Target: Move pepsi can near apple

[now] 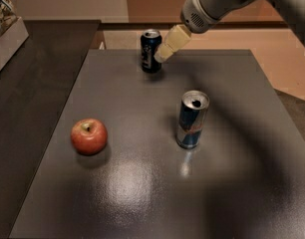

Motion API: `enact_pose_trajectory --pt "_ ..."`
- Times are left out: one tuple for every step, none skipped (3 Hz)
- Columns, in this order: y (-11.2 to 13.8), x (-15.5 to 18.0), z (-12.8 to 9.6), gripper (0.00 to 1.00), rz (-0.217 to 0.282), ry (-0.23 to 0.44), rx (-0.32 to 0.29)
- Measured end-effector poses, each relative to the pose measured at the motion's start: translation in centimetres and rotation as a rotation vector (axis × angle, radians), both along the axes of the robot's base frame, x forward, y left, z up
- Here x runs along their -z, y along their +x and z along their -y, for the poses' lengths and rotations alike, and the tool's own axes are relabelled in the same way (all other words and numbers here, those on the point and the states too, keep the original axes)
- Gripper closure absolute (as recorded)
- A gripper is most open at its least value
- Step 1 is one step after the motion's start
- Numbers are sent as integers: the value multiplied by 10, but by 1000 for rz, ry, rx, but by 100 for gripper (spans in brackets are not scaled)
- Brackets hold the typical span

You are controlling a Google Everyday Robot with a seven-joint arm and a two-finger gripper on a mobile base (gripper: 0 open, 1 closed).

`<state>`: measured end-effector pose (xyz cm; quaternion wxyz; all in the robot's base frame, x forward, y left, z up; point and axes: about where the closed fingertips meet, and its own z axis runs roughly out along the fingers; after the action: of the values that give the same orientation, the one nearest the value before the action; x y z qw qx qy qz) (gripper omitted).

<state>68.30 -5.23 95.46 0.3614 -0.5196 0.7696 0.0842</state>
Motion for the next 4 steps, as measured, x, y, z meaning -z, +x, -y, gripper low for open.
enact_pose_trajectory --pt "29 19 -14 0 -4 31 42" --pt "44 31 -20 0 -14 38 65" --pt "56 44 -24 0 -38 43 78" --pt "61 52 -33 0 -62 55 69"
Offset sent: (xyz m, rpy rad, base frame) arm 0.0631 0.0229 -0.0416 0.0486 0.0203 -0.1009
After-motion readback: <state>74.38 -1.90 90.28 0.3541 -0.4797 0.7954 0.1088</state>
